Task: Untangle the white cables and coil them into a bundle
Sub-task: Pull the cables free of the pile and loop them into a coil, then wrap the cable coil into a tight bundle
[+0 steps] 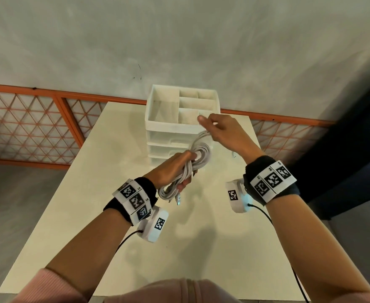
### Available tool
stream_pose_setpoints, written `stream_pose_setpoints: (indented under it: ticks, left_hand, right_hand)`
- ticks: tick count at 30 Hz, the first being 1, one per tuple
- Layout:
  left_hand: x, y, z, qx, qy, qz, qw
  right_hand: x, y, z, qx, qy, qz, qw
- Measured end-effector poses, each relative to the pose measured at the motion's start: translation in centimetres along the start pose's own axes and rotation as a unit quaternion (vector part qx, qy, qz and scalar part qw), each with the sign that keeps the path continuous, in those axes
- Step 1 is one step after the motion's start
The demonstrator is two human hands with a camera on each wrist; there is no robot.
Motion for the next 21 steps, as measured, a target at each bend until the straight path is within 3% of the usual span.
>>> stream_pose_setpoints:
  ticks: [5, 12, 21]
  left_hand:
    - [-1.1, 0.0, 1.9, -0.045, 0.045, -0.053, 0.997]
    - [-2.5, -0.3, 2.4, -0.104, 0.041, -0.119, 0.987]
    - [-2.2, -0.5, 3.0, -0.119, 0.056, -0.112, 0.985]
  right_hand:
    - [-1.3, 1.3, -1.9, 0.066, -0.086, 0.028, 0.994]
    - [-0.8, 1.8, -3.3, -0.013, -0.096, 0.041, 0.994]
    - [0.6, 2.3, -1.4, -0.106, -0.041, 0.087, 0.99]
Point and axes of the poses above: each hand's wrist, its own y-axis away from the middle knuckle, its own z-axis out of the back of the hand, x = y × z, the point moved 9 cm from there along -y, towards the middle knuckle, and after that the axes turned 13 degrees about y, right-handed, at the moved point
